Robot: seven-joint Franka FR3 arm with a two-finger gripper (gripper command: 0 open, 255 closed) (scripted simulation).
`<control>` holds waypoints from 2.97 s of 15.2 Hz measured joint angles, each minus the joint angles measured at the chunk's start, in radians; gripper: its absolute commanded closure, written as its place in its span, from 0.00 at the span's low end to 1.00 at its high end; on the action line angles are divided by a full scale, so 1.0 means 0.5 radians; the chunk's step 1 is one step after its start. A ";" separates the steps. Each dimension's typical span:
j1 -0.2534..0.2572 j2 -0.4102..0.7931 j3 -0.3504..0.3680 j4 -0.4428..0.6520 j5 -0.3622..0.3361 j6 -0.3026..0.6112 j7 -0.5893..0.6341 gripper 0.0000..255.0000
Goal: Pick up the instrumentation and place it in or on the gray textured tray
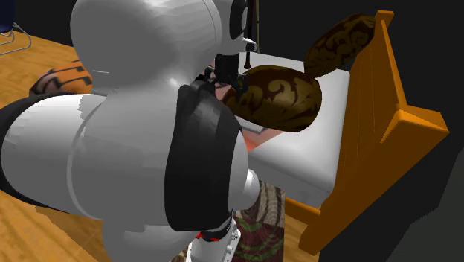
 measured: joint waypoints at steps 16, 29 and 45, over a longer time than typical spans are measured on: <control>0.407 0.906 -0.269 0.015 -0.160 0.957 -1.584 0.00; 0.527 1.346 -0.278 0.014 -0.111 1.429 -2.132 0.00; 0.527 1.358 -0.278 0.013 -0.110 1.442 -2.135 1.00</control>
